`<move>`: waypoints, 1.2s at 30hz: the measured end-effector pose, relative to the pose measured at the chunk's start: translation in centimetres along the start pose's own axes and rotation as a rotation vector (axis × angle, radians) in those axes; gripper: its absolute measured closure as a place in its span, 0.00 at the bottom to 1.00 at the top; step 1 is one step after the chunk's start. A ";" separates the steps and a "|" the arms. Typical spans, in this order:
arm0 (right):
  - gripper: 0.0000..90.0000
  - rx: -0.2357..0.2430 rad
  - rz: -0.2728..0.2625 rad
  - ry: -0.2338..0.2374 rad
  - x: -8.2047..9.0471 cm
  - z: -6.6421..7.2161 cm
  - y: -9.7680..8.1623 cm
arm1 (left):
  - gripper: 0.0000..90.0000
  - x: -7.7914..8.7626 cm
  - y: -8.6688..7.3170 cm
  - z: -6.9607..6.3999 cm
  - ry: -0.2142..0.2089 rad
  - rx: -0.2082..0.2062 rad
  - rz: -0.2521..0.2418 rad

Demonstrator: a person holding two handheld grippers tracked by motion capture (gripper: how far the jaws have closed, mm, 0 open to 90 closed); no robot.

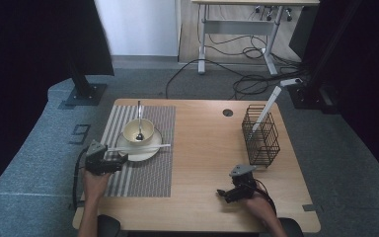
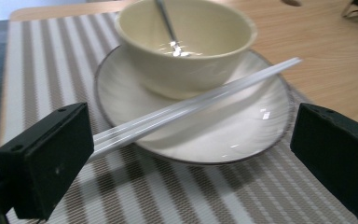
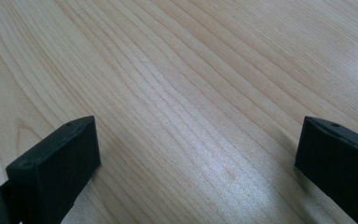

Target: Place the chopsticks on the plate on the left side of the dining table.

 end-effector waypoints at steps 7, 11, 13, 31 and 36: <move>0.00 0.000 0.000 0.000 0.0 0.0 0.0 | 0.00 0.0 0.2 -3.2 -0.080 -0.066 0.022; 0.00 0.000 0.000 0.000 0.0 0.0 0.0 | 0.00 -0.7 0.0 -5.3 -0.114 -0.108 0.056; 0.00 0.000 0.000 0.000 0.0 0.0 0.0 | 0.00 -1.2 -0.3 -6.5 -0.145 -0.117 0.068; 0.00 0.000 0.000 0.000 0.0 0.0 0.0 | 0.00 -5.5 -4.7 -10.4 -0.215 -0.220 0.286; 0.00 0.000 0.000 0.000 0.0 0.0 0.0 | 0.00 -6.1 -5.3 -10.8 -0.193 -0.273 0.362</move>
Point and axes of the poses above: each handheld gripper's, and its own axes: x roughly backward along the jaws, y roughly out of its top, z roughly to its left, the point moved 4 cm from there along -x, roughly forward along the jaws, and after that the axes turned 8 degrees about x, right-handed, at the moved point
